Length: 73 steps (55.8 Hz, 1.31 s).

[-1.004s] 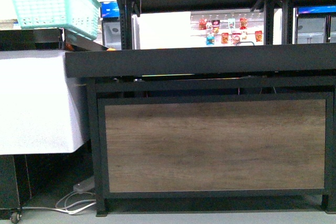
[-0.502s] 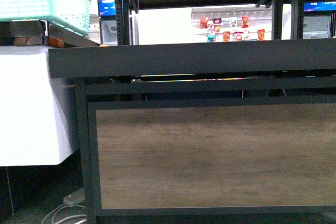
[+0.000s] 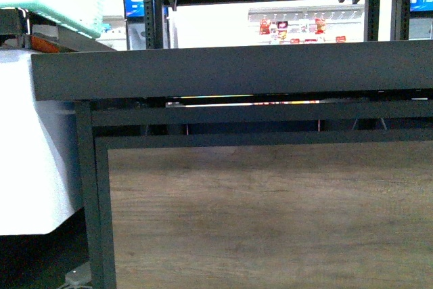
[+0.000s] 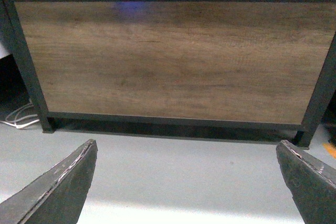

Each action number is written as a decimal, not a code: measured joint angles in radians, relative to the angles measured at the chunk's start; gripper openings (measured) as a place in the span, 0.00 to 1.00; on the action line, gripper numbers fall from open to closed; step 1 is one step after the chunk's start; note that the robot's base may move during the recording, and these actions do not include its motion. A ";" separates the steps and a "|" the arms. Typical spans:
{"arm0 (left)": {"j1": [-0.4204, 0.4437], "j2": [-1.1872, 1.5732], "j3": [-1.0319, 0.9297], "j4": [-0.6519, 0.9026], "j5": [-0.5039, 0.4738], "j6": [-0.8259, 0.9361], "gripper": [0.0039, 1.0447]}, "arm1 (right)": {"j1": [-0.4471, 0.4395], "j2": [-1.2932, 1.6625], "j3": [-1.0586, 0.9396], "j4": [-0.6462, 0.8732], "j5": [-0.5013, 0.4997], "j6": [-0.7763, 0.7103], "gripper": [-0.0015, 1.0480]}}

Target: Pick lemon from shelf

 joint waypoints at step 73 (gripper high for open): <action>0.000 0.000 0.000 0.000 0.000 0.000 0.93 | 0.000 0.000 0.000 0.000 -0.001 0.000 0.98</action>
